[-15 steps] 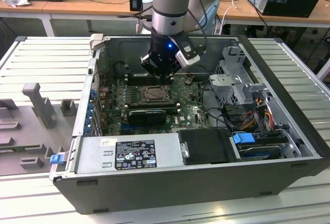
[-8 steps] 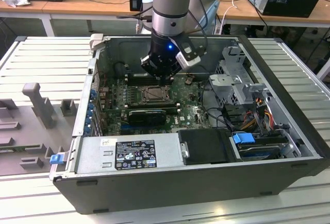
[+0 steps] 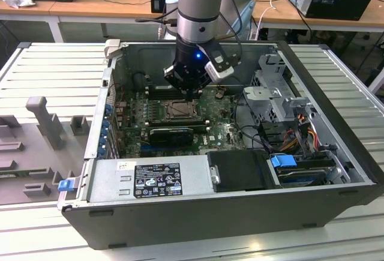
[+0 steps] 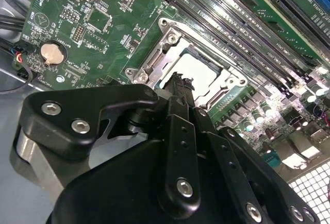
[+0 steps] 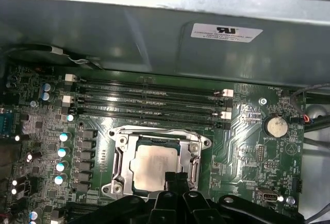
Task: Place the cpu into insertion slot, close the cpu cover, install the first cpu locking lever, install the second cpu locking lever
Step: 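Install the second cpu locking lever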
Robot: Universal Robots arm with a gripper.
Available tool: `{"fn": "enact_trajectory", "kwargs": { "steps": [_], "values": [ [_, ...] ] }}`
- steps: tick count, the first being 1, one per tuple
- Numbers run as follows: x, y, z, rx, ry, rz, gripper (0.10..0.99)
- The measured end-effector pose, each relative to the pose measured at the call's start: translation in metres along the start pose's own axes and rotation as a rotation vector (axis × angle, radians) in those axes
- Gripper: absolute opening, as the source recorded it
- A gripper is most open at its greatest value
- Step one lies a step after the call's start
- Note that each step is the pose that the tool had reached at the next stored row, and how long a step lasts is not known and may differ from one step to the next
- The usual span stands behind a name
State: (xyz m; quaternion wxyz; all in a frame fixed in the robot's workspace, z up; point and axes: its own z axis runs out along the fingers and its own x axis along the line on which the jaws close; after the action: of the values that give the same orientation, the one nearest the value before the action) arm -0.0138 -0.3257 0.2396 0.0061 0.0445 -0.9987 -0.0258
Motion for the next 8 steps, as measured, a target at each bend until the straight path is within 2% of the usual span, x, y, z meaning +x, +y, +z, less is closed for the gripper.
{"fn": "enact_trajectory", "kwargs": {
  "steps": [8],
  "values": [
    [0.0002, -0.0019, -0.0001, 0.0, 0.0, 0.0, 0.106]
  ]
}}
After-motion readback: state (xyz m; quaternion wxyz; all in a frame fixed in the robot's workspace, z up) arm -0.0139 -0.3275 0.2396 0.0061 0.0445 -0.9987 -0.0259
